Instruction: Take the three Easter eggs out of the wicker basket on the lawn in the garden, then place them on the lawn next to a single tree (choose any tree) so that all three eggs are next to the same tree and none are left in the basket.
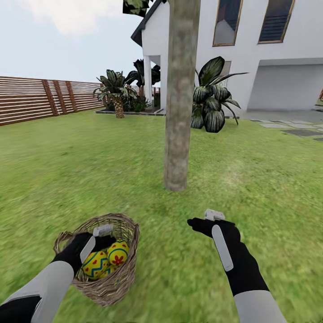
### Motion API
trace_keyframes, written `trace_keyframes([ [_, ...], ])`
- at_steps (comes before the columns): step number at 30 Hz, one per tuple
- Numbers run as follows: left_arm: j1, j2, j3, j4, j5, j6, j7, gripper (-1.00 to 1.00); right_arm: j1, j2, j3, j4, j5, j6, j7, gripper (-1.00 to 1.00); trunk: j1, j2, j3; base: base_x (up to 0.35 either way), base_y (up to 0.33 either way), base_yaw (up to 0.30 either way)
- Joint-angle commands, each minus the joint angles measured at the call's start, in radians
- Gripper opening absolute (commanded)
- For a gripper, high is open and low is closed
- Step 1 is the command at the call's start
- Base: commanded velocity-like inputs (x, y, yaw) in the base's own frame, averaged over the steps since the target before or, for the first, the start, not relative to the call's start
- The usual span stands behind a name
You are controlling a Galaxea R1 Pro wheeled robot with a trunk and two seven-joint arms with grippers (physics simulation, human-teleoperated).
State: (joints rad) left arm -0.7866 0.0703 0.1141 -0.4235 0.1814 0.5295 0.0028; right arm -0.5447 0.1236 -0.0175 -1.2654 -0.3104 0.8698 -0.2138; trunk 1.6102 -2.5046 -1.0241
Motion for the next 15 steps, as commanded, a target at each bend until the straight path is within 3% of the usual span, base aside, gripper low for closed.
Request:
trace_keyframes([
  [1,0.000,-0.001,0.004,-0.001,0.006,0.006,0.000,1.00,-0.001,0.001,-0.002,-0.001,-0.011,0.003,-0.008,1.00,0.000,-0.001,-0.005,0.000,0.000,0.000],
  [6,0.000,-0.001,0.004,-0.006,0.006,0.006,0.000,1.00,0.000,0.001,-0.001,0.000,-0.012,0.003,-0.009,1.00,0.002,-0.002,-0.024,0.000,0.000,0.000],
  [15,0.000,-0.001,0.004,-0.028,0.006,0.005,0.000,1.00,-0.001,0.001,-0.001,0.000,-0.012,0.003,-0.008,1.00,0.002,-0.002,-0.024,0.000,0.000,0.000],
])
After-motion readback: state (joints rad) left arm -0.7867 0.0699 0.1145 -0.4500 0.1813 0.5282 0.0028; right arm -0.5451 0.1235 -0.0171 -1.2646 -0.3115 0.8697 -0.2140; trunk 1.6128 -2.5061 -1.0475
